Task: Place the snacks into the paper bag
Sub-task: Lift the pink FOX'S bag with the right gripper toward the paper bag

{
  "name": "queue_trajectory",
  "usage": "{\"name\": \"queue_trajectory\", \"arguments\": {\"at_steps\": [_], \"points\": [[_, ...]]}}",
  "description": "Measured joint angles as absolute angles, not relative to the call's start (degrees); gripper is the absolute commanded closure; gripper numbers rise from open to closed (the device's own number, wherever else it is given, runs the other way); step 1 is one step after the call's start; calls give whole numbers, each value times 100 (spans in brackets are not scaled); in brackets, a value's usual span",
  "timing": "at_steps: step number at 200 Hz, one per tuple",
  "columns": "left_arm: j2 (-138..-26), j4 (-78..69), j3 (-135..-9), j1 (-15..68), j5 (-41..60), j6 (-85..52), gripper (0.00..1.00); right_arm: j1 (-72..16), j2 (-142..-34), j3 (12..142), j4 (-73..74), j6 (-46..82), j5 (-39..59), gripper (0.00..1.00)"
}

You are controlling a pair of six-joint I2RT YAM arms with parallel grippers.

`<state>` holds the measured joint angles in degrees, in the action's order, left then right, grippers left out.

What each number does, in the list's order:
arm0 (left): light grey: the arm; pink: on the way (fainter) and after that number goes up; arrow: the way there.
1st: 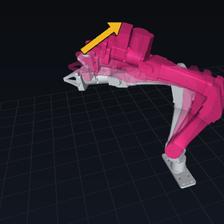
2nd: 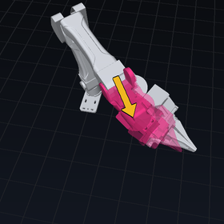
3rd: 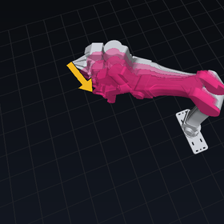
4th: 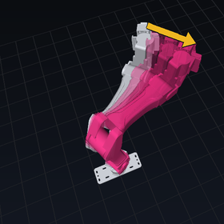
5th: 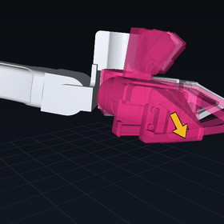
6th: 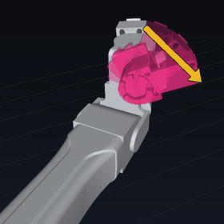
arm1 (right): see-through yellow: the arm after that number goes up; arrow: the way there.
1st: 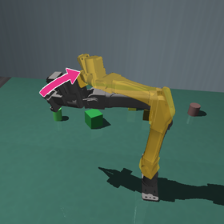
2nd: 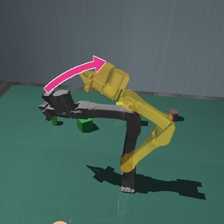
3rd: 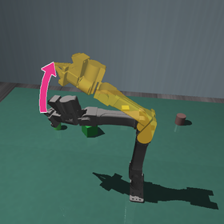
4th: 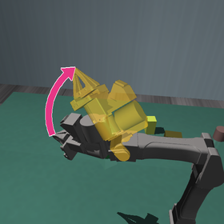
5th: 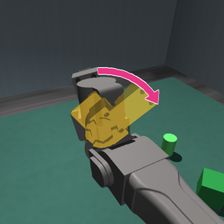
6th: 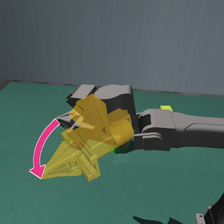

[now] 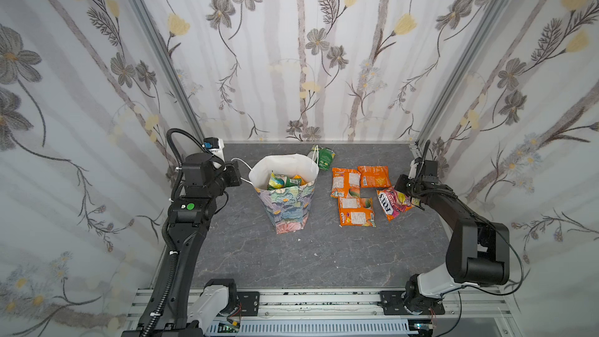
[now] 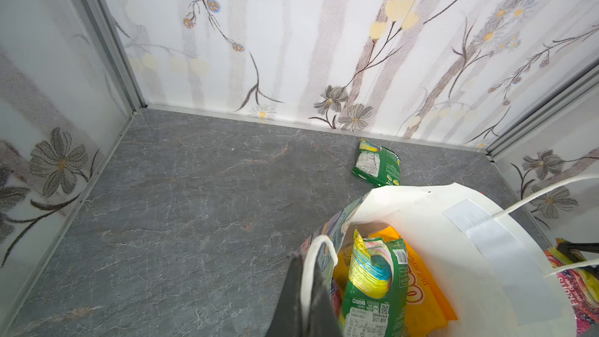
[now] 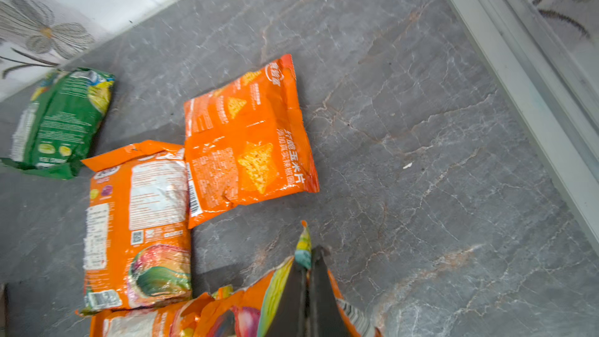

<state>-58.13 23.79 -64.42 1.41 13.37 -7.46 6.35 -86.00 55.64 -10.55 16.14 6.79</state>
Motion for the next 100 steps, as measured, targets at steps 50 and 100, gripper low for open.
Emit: {"name": "queue_trajectory", "arguments": {"at_steps": [50, 100], "points": [[-5870, 2375, -6539, 141, 1634, -642, 100, 305, -7590, 5594, -1070, 1490, 985, 100], [-5863, 2373, -6558, 141, 1704, -639, 100, -99, -6805, 5933, -1044, 1485, 1256, 100]]}}
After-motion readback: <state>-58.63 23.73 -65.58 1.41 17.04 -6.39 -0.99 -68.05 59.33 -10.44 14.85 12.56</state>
